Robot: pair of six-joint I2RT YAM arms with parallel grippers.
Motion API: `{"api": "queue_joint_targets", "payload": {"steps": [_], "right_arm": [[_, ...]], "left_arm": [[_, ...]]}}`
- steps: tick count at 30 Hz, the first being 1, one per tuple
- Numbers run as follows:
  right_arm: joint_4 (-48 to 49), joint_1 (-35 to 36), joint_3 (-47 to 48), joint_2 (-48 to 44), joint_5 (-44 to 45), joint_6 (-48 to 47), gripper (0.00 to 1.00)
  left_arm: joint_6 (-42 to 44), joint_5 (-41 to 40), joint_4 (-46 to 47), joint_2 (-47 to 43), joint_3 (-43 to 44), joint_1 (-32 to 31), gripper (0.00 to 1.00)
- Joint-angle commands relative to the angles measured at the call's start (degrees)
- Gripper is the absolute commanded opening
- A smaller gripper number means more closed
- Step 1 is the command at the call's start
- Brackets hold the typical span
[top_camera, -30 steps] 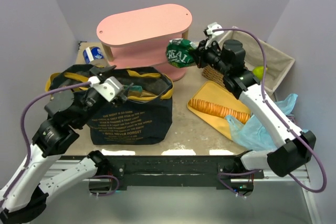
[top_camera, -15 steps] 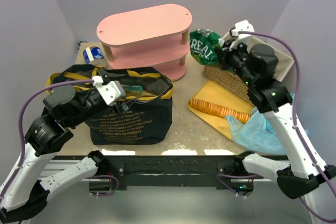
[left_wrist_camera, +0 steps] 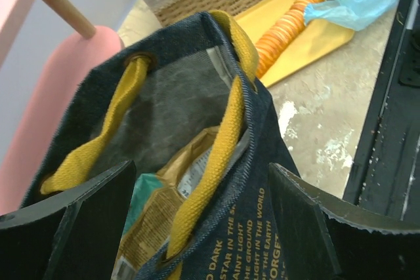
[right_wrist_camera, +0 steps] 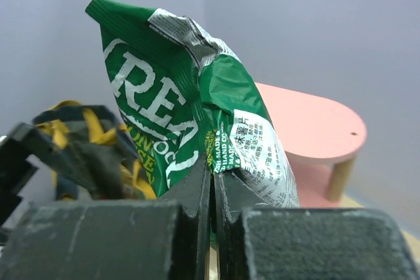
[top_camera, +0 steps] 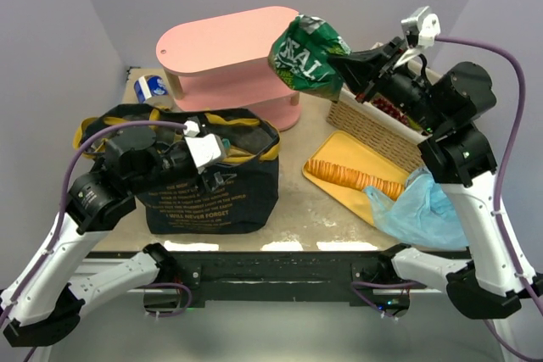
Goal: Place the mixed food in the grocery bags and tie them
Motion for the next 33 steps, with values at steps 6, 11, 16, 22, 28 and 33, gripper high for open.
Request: {"api": "queue_joint_targets", "payload": {"steps": [6,11,16,22,28,33], "right_arm": [[17.9,3.3,1.8,2.1,-13.6,15.3,0.0],[28.2,7.6,-0.8,3.0,-11.9,25.7,0.0],[32.3,15.9,-1.7,5.8,-9.0,29.2,0.0],[33.0,21.9,-3.5,8.3,-4.0,29.9,0.0],[33.7,23.6,-6.8,11.6,-3.0,31.0,0.0],[31.1,25.1,-9.0,13.3,-3.3,31.4,0.0]], "left_arm": [[-1.6,3.6,-2.7,0.3,-1.7,0.3,0.79],[-1.8,3.7,-1.9,0.1,-3.8,0.2,0.37],[-1.8,6.4,-0.3,-0.2,-4.0,0.3,0.07],[-1.7,8.9,-0.2,-0.6,-4.0,0.3,0.0],[-1.8,11.7,0.4,-2.1,-3.7,0.3,0.0],[-1.4,11.9,0.5,-2.9,-3.7,0.3,0.0]]}}
